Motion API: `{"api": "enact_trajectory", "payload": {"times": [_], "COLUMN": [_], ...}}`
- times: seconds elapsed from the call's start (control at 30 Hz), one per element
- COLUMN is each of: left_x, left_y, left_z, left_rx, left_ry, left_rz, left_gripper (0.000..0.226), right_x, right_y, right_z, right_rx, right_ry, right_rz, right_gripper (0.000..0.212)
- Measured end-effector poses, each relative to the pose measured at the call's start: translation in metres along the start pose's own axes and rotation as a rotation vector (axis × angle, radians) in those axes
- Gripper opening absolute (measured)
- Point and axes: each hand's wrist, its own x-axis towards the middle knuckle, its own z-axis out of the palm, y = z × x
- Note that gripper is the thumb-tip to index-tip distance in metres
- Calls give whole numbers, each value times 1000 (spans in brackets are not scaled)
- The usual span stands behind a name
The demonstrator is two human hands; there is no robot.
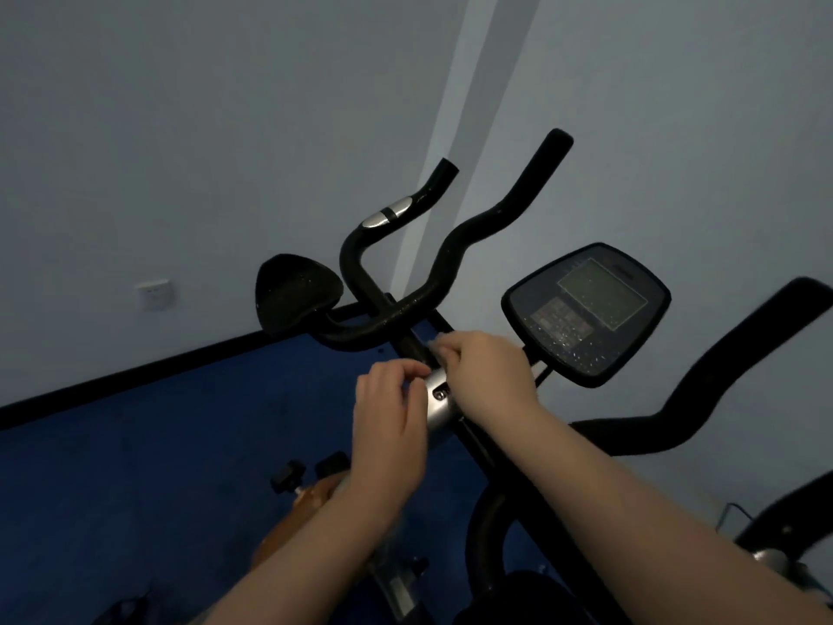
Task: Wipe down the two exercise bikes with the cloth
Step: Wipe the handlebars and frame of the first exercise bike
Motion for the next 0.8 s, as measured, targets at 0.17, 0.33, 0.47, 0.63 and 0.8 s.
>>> {"api": "enact_trajectory", "payload": {"times": [0.17,0.33,0.47,0.63,0.8], "left_x": [-1,13,27,31,29], "left_y": [-13,-7,-8,-6,-8], "left_z": [-6,-16,-27,-27,-30], "left_rx": [95,184,165,133,126], "left_ry": [49,126,180,180,171], "left_rz": [25,121,100,75,88], "left_gripper": [22,25,18,23,25], "right_x": [-4,12,2,17,4], "right_y": [18,-1,19,-12,3], "right_z": [-16,-2,-22,-8,-21], "right_rx": [378,452,348,254,233], "right_ry": [-17,16,-56,3,-55], "right_rz": [-47,-114,-248,-234,-283], "right_gripper": [21,17,21,11,29]}}
